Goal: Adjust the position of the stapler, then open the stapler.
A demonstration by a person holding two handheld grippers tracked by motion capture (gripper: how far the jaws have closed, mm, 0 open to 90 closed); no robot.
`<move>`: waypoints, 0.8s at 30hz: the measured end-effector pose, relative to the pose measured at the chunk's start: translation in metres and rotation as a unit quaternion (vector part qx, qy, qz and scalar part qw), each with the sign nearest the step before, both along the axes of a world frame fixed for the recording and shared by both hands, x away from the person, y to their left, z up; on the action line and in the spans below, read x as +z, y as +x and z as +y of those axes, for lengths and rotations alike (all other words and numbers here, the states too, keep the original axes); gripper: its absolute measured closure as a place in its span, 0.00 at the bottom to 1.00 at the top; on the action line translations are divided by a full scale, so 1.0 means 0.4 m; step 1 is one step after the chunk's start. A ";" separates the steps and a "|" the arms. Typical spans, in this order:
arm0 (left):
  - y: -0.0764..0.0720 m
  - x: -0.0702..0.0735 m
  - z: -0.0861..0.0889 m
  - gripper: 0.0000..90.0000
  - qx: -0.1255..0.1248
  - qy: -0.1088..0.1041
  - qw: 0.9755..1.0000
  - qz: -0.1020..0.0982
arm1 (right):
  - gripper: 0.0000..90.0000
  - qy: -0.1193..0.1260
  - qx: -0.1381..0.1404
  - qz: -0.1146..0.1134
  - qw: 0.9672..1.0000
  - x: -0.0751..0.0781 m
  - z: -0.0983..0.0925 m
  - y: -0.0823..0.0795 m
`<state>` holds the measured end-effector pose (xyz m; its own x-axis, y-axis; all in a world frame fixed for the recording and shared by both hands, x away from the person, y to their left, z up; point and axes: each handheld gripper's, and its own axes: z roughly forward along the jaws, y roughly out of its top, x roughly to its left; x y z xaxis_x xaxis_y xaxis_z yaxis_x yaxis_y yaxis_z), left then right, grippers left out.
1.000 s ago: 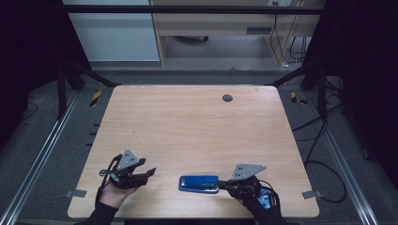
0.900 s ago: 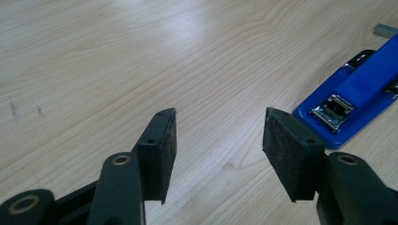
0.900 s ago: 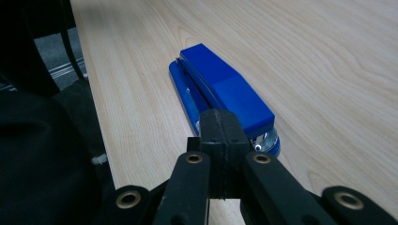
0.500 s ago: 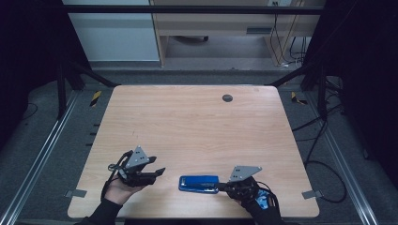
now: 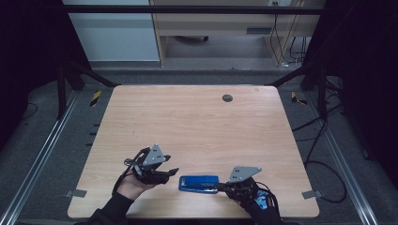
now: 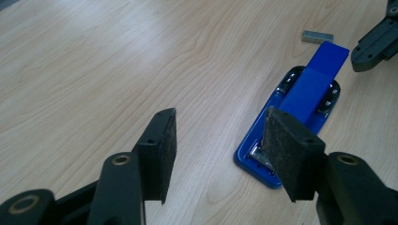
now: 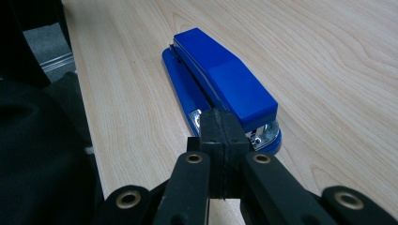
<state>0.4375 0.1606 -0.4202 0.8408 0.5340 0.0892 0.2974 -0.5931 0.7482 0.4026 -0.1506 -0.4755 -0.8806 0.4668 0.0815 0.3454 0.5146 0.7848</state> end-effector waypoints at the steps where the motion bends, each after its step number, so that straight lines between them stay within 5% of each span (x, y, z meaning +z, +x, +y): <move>1: 0.001 0.000 -0.005 0.50 -0.003 0.001 1.000 0.000 | 1.00 -0.003 0.000 0.002 1.000 -0.001 0.002 -0.001; 24: 0.019 -0.013 -0.127 0.49 -0.073 0.046 0.996 0.019 | 1.00 -0.028 -0.002 0.014 1.000 -0.027 0.021 -0.008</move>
<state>0.4449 0.1096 -0.4256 0.9126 0.3969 0.0980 0.2302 -0.6970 0.6791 0.3996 -0.1422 -0.4863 -0.8766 0.4746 0.0795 0.3686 0.5560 0.7450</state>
